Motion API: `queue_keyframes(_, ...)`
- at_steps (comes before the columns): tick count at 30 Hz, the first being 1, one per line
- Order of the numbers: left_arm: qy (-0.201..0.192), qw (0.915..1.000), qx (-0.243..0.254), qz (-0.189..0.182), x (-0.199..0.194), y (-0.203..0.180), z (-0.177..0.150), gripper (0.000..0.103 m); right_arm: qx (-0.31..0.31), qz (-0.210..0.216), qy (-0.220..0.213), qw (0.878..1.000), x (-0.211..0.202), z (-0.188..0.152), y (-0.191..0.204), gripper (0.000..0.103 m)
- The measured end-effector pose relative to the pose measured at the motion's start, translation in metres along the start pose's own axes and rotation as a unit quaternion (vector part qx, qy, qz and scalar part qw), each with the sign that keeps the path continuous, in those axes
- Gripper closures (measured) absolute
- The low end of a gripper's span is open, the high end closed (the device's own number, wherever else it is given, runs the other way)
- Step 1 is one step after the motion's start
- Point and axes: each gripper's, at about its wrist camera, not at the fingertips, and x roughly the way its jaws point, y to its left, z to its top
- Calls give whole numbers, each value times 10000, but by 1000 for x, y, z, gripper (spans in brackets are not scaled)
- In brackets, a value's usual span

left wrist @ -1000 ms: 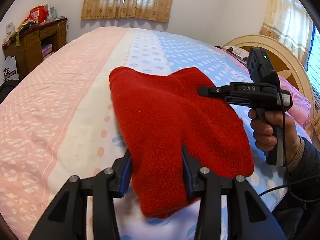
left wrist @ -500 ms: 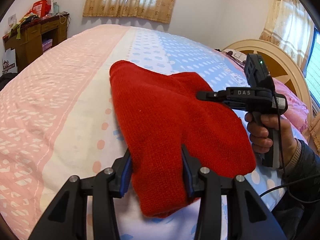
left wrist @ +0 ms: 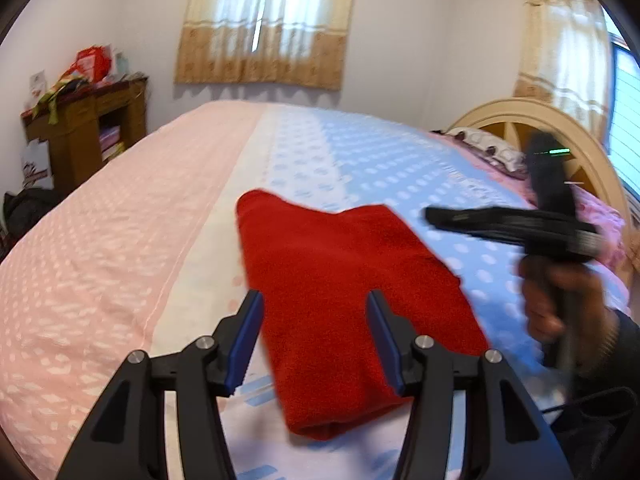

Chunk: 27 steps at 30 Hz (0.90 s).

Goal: Fold small clothes
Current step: 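Open the right tool and withdraw both tools from the folded sweater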

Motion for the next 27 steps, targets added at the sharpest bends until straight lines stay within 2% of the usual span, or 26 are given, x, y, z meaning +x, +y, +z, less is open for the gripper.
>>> queue_keyframes(2,247,9989,-128,387,19,8,-7,44,-221,332,81,9992,-5,-10,23,61)
queue_keyframes(4,425,9970,-231,608,32,14,-15,40,-417,564,467,9964,4,-23,38,60)
queue_keyframes(5,430,9971,-401,479,34,18,-18,40,-553,342,634,9959,10,-33,43,60)
queue_keyframes(7,486,9972,-409,383,36,17,-22,39,-640,-323,830,9940,19,-48,39,61)
queue_keyframes(10,371,9973,-169,606,35,9,-26,30,-504,-395,726,9953,11,-56,28,61)
queue_keyframes(13,256,9973,-344,592,22,12,-30,29,-683,-528,745,9935,4,-56,35,61)
queue_keyframes(16,63,9963,-428,738,6,9,-22,25,-711,-686,507,9938,-16,-56,43,56)
queue_keyframes(17,-47,9956,-376,857,-3,7,-17,23,-712,-787,379,9936,-25,-55,46,50)
queue_keyframes(18,-168,9948,-337,950,-9,6,-13,20,-757,-906,268,9926,-32,-54,49,45)
queue_keyframes(21,-631,9912,-282,1129,-35,0,2,5,-1080,-1306,-160,9854,-57,-52,63,42)
queue_keyframes(22,-757,9900,-280,1160,-43,-2,6,4,-1169,-1445,-303,9821,-67,-52,69,41)
queue_keyframes(27,-1001,9901,-169,968,-61,-16,17,1,-1399,-1587,-640,9753,-92,-48,90,37)
